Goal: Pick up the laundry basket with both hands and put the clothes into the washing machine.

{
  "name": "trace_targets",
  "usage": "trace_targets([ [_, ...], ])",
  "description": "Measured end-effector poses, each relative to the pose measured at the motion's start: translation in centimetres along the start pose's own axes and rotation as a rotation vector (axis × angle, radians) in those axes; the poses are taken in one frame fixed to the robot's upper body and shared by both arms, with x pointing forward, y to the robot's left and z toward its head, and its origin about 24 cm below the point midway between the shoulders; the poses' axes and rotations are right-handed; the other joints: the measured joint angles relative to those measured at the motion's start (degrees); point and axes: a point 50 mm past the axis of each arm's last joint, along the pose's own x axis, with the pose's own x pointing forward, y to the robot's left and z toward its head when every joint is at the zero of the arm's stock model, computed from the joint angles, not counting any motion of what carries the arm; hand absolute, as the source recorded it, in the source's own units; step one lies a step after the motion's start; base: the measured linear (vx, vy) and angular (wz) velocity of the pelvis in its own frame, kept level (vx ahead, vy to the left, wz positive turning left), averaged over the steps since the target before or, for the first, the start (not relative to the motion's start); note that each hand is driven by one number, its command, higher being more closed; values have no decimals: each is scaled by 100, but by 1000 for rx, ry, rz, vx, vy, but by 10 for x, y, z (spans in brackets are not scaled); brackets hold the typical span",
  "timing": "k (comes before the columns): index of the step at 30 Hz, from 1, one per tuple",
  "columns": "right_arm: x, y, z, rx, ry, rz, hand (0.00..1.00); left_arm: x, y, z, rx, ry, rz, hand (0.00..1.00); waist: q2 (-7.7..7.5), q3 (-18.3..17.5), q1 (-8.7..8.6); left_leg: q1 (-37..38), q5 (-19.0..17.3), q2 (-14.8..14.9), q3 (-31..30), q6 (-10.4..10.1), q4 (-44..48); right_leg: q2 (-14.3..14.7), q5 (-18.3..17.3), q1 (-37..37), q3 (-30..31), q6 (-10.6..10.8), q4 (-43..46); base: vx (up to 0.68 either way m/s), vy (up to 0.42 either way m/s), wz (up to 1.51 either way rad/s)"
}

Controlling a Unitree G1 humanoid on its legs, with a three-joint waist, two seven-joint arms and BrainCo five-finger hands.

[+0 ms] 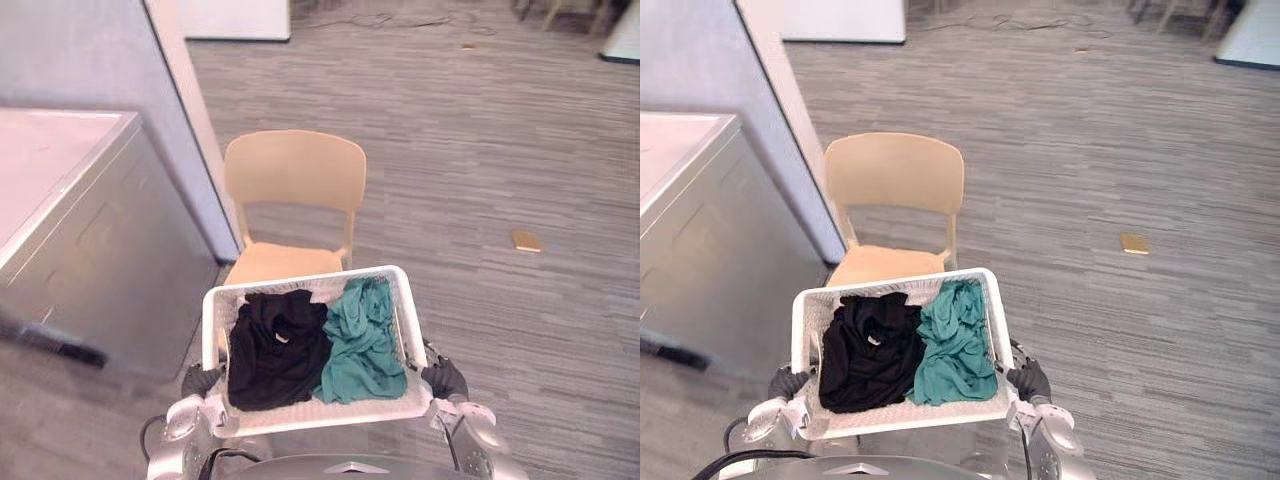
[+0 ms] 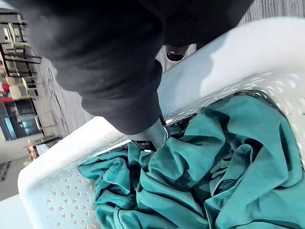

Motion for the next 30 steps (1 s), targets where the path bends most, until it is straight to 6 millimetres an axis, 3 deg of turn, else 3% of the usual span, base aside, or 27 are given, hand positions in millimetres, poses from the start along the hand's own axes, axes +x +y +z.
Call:
trace_targets([
  [1,2,6,-7,17,33,10,100,3,8,2,55,10,9,100,-179,-100,-57,-1,-249,-114,126,71,212,-167,346,-136,142,-58,186,562,644,-30],
  [3,2,7,-15,34,58,9,100,5,11,4,66,10,14,100,-214,-122,-140,50,-545,-180,214,197,438,-245,956,-354,247,-105,622,387,430,-17],
  [4,1,6,-19,38,72,-2,100,5,12,1,82,27,15,100,-235,-93,-151,346,-696,-299,382,359,322,-389,1736,-790,344,-261,1493,462,492,-18],
  [5,0,5,-24,36,95,-4,100,5,14,-2,86,42,21,100,-163,-10,-131,787,-747,-339,583,452,58,-527,2239,-1208,372,-446,2297,439,428,-22],
  [6,0,5,-25,36,103,-3,100,5,15,-3,87,43,23,100,-161,5,-123,908,-758,-349,626,471,2,-529,2173,-1300,359,-441,2507,249,182,-33],
  [8,3,12,-27,21,120,25,100,3,24,-5,94,52,51,100,-108,94,-118,1658,-778,-408,937,506,-496,-521,1406,-1938,-210,-693,3728,217,97,-38],
  [9,3,14,-28,17,122,37,100,2,27,-5,89,51,61,100,-91,104,-120,1875,-778,-435,1067,506,-691,-482,1135,-2169,-607,-736,3846,200,50,-45],
  [11,6,18,-26,6,119,54,100,2,30,-3,87,44,72,100,-69,124,-136,2035,-803,-470,1231,505,-887,-215,785,-2523,-1198,-693,3394,118,-34,-39],
  [12,9,21,-22,4,109,62,100,3,30,-2,83,37,73,100,-65,149,-129,2008,-865,-468,1288,455,-885,97,715,-2572,-1419,-641,2271,163,-115,-20],
  [13,8,21,-22,6,108,61,100,3,31,1,87,31,72,100,-190,183,-153,2029,-847,-623,1205,388,-892,227,1129,-2329,-1379,-658,1012,187,-129,-8],
  [14,8,16,-22,1,108,47,100,6,27,-1,74,43,68,100,-112,284,-178,2054,-874,-593,1109,339,-901,328,1236,-2194,-1473,-942,886,166,-98,12],
  [15,10,9,-11,-18,75,35,100,7,13,-4,55,51,36,100,170,330,-189,2029,-824,-527,937,352,-1095,502,1322,-2108,-1528,-957,621,137,-43,19],
  [16,11,3,-4,-39,57,25,100,6,5,-6,33,57,22,100,278,371,-242,2044,-714,-535,894,318,-1302,509,1291,-2115,-1600,-926,553,107,-21,22],
  [20,11,1,-2,-41,51,25,100,7,2,-5,22,50,16,100,321,364,-185,2087,-581,-494,734,335,-1548,553,1073,-2054,-1805,-902,556,107,-57,29],
  [24,12,4,3,-51,33,39,100,6,2,2,10,20,18,100,339,525,-146,1274,-740,-290,561,390,111,488,917,-1921,-2009,-969,570,1,-15,40],
  [25,12,6,11,-71,8,53,100,4,3,4,-21,5,28,100,432,704,-59,1059,-745,-185,391,393,878,522,910,-1744,-1978,-975,568,-62,29,-6],
  [27,13,11,16,-78,-12,76,100,1,7,8,-28,-21,38,100,481,698,-28,917,-756,-178,252,405,1131,534,913,-1729,-1879,-981,536,-44,79,-24],
  [28,12,17,18,-77,-27,94,100,0,9,9,-43,-27,42,100,511,667,-16,934,-892,-221,210,610,956,525,918,-1811,-1800,-985,484,-6,98,-26],
  [30,13,20,22,-88,-42,109,100,0,8,12,-50,-38,37,100,569,604,-40,1103,-1039,-423,95,624,83,511,1054,-2039,-1681,-931,451,-5,104,-16],
])
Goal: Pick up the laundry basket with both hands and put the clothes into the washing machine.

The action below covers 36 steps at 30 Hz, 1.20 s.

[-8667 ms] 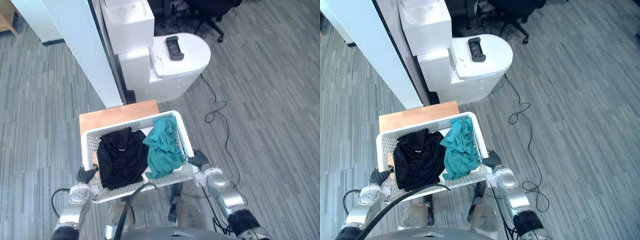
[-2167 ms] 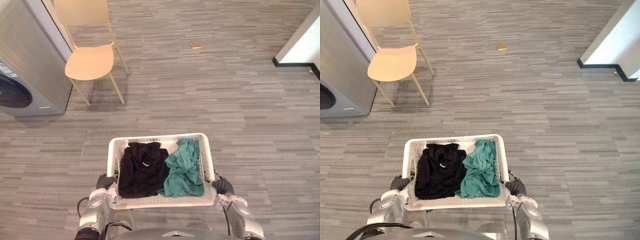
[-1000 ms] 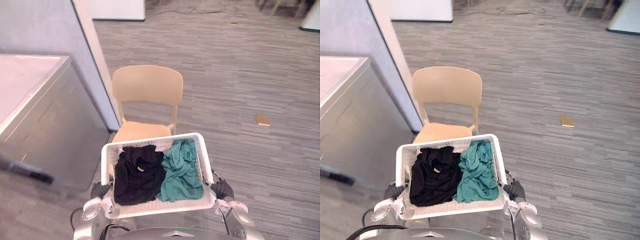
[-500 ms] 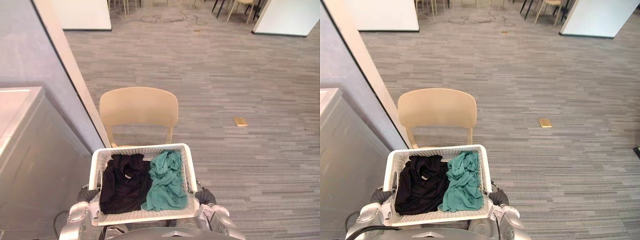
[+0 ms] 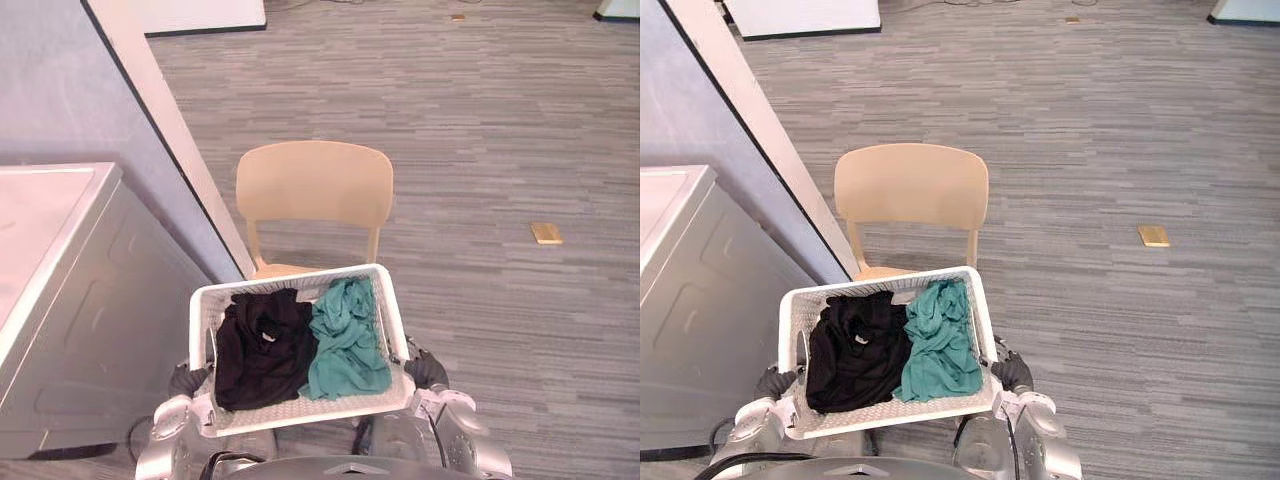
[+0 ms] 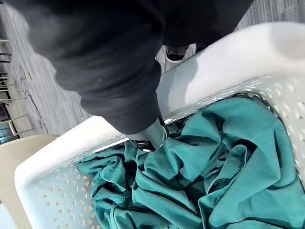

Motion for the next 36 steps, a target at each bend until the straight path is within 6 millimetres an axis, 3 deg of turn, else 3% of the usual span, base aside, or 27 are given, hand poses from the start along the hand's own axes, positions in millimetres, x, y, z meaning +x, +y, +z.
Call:
trace_targets([
  [1,0,-1,1,-4,-2,0,100,0,0,-1,-4,2,1,100,50,-38,21,225,-100,-60,17,-220,-578,12,66,-155,61,75,9,22,146,-25],
  [3,5,1,2,-1,1,0,100,1,4,1,-8,0,17,100,-59,41,0,293,18,-204,176,-285,-858,-33,319,-219,161,157,-198,33,126,-27],
  [6,6,1,0,-2,18,0,100,1,5,-1,-4,8,20,100,-118,79,63,254,51,-310,308,-231,-858,-16,764,-179,281,237,-679,72,166,-31],
  [10,22,15,17,-14,-25,47,100,13,1,34,28,-92,5,100,-154,236,-29,-242,168,-483,418,-46,-909,-51,1333,-509,423,257,-1277,-63,90,-14],
  [13,30,22,27,-27,-48,69,100,21,-4,58,44,-155,-5,100,-160,469,-47,-496,149,-496,430,-3,-712,-46,1558,-562,432,256,-1522,-142,47,-5],
  [19,44,28,49,-62,-89,66,100,33,-16,78,69,-181,-17,100,-248,839,-67,-1046,32,-438,471,64,-277,-17,1840,-811,443,234,-1750,-117,10,-3],
  [28,62,47,82,-95,-161,101,100,55,-22,119,147,-216,5,100,-391,997,-84,-1372,-4,-414,501,102,33,-9,2035,-1015,523,194,-1796,-61,21,-4],
  [34,82,69,139,-114,-281,109,100,63,-38,164,118,-286,12,100,-413,1311,-12,-1605,-44,-386,521,114,266,-17,2105,-1162,566,81,-1810,-112,13,-2],
  [36,83,73,146,-120,-296,106,100,64,-41,171,125,-302,16,100,-403,1353,15,-1625,-36,-383,524,104,270,-18,2108,-1169,553,77,-1809,-84,5,4],
])
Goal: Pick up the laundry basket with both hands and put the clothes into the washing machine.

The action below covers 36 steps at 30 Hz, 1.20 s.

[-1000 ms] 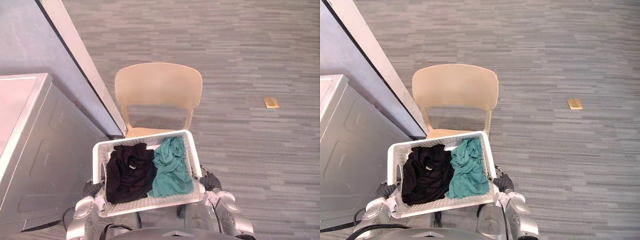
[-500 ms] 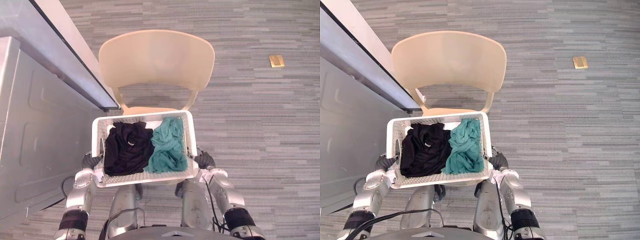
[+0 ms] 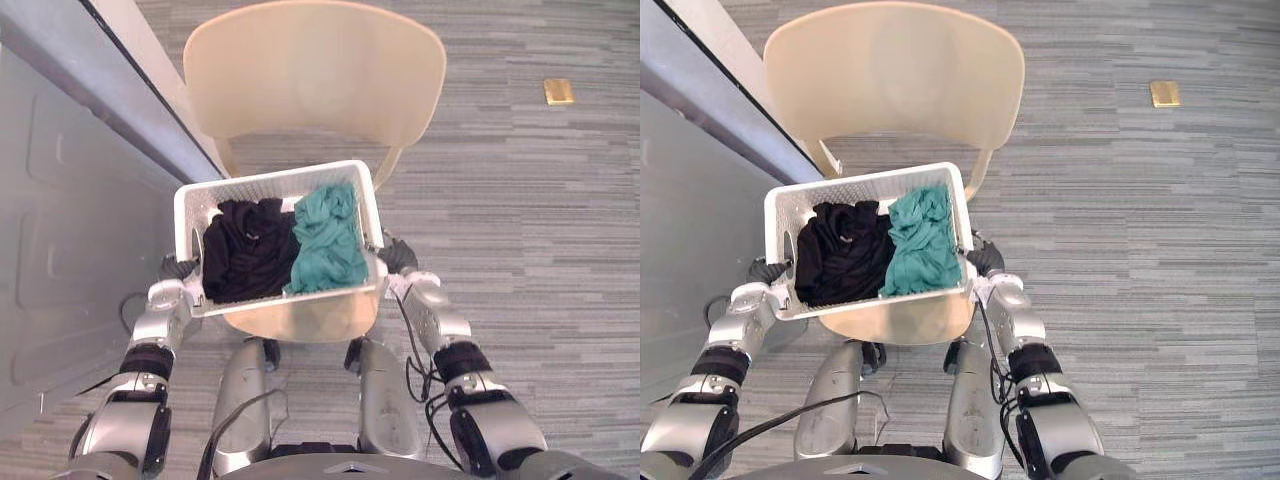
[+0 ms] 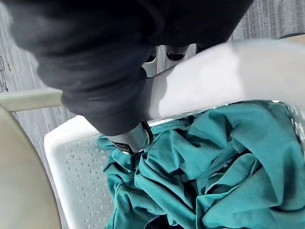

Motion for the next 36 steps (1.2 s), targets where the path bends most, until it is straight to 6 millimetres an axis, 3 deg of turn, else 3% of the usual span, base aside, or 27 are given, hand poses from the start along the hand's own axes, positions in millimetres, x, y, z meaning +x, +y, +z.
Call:
trace_targets([
  [4,0,3,1,4,-11,-6,100,2,-1,3,-5,-4,1,100,3,2,22,-9,3,36,43,-4,-3,-2,9,-38,3,-12,13,-27,11,-4],
  [5,0,4,1,6,-13,-8,100,2,-1,4,-5,-6,0,0,3,2,32,-13,3,42,52,-5,-3,-2,8,-52,4,-12,22,-17,8,-8],
  [6,0,5,1,12,-21,-16,0,2,-1,5,-6,-9,6,0,3,2,41,-25,3,49,66,-5,-3,-2,8,-78,5,-11,34,-20,-2,-6],
  [17,0,4,-1,9,-19,-58,0,3,-8,16,-34,-40,27,0,34,20,134,-89,-23,111,127,13,113,22,9,-164,25,-8,89,-16,-2,-3],
  [21,-3,0,-7,-37,7,-67,0,-1,-11,31,-48,-107,5,0,39,24,190,-114,-78,168,128,1,197,72,13,-162,25,0,98,-12,-1,-2],
  [28,-25,-21,-24,-64,50,-80,0,-15,-19,65,-75,-285,-98,0,42,25,178,-59,-115,200,147,-29,182,94,-26,-160,41,40,161,1,0,-2],
  [36,-49,-47,-25,-64,31,-131,0,-37,-24,74,-91,-398,-213,0,43,24,163,106,-149,303,265,-74,159,162,-166,-161,135,9,338,-11,-15,-7],
])
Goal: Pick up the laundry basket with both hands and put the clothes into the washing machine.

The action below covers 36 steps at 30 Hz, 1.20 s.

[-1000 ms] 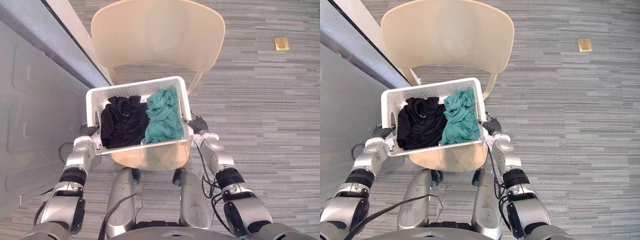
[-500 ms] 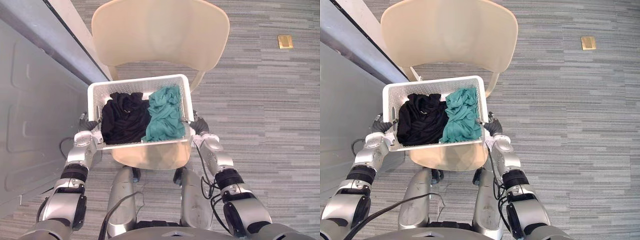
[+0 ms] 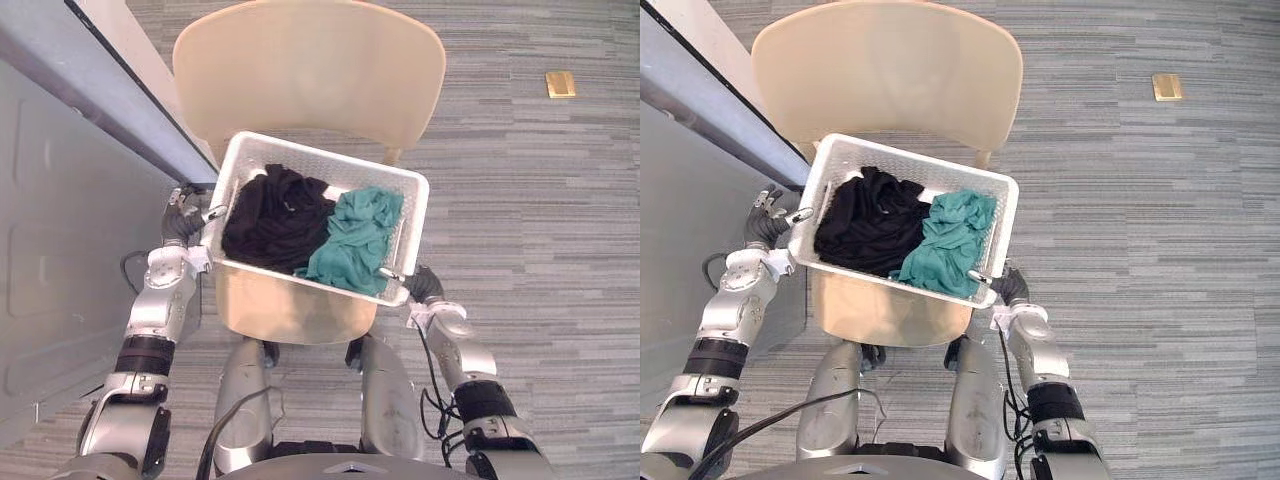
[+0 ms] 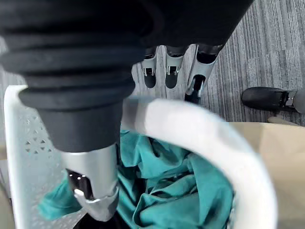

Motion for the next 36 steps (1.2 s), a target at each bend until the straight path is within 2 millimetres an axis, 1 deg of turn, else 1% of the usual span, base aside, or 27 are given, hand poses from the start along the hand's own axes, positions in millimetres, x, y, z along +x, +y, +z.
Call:
trace_targets([
  [2,-3,-5,2,4,-14,0,0,-4,-2,1,-19,-18,-22,0,16,-10,-3,30,-3,29,31,-6,-4,28,-11,3,27,-14,0,-26,-33,-11],
  [3,-5,-7,3,0,-23,3,0,-6,-3,1,-24,-25,-29,0,31,-18,-22,36,-2,47,38,-7,-3,39,-48,3,21,-67,5,-17,-25,-3],
  [5,-8,-15,4,-6,-25,-8,0,-11,-5,-5,-46,-13,-43,0,78,-44,-34,54,0,71,37,-10,-3,51,-88,1,7,-82,64,-19,-35,0],
  [6,-9,-16,4,-5,-28,-11,0,-12,-5,-6,-49,-12,-43,0,86,-49,-33,55,0,73,36,-10,-3,51,-94,-1,6,-77,77,0,0,0],
  [7,-10,-18,7,-3,-40,-13,0,-16,-4,-11,-64,2,-36,0,114,-69,-31,69,0,80,37,-10,-3,50,-110,-2,3,-65,111,0,0,0],
  [8,-11,-18,7,-3,-45,-8,0,-19,-1,-16,-76,19,-23,0,135,-96,-31,88,0,84,41,-10,-8,48,-135,-2,4,-74,142,0,0,0],
  [11,-9,-15,10,-3,-52,12,0,-24,2,-25,-78,47,-8,0,182,-174,16,131,13,83,62,-27,-65,41,-178,-4,1,-92,174,0,0,0],
  [14,-8,-11,12,-7,-59,28,0,-32,4,-38,-120,85,24,0,291,-374,75,138,24,87,49,-42,-116,38,-205,-4,-49,-100,179,14,-25,4],
  [15,-8,-8,14,-9,-68,37,0,-33,4,-41,-127,93,29,0,310,-406,85,141,28,86,46,-47,-130,35,-210,-4,-58,-96,180,17,-18,4],
  [16,-8,-4,21,-9,-94,47,0,-35,4,-43,-132,101,32,0,323,-425,101,141,35,86,40,-53,-140,32,-215,-4,-70,-90,186,16,-17,3],
  [20,-6,0,22,-12,-97,60,0,-42,7,-53,-162,131,61,0,321,-439,99,159,44,86,14,-63,-163,19,-234,0,-108,-64,239,14,-16,4],
  [22,-6,2,22,-12,-96,62,0,-49,9,-61,-180,158,86,0,321,-440,106,189,50,85,-6,-71,-173,4,-285,0,-125,-61,322,14,-16,5],
  [25,-4,8,23,-21,-94,83,0,-55,11,-66,-190,171,104,0,332,-446,105,188,83,73,-106,-88,-191,-19,-365,32,-226,-116,369,6,-22,12],
  [28,-3,15,20,-30,-80,99,0,-64,12,-68,-215,170,112,0,338,-461,118,195,161,37,-241,-99,-285,-63,-412,103,-386,-113,393,11,-22,25],
  [31,0,14,11,-22,-41,77,0,-76,19,-73,-226,179,142,0,341,-469,137,250,243,-13,-342,-114,-402,-118,-499,148,-492,-137,471,25,-22,25],
  [32,1,14,8,-25,-27,77,0,-83,24,-76,-237,190,159,0,342,-470,129,243,253,-17,-420,-125,-403,-137,-538,163,-563,-126,535,23,-18,20],
  [36,1,9,8,-71,-20,61,0,-95,31,-85,-235,224,187,0,338,-475,153,264,318,-63,-475,-130,-494,-189,-563,170,-616,-106,601,10,-10,12],
])
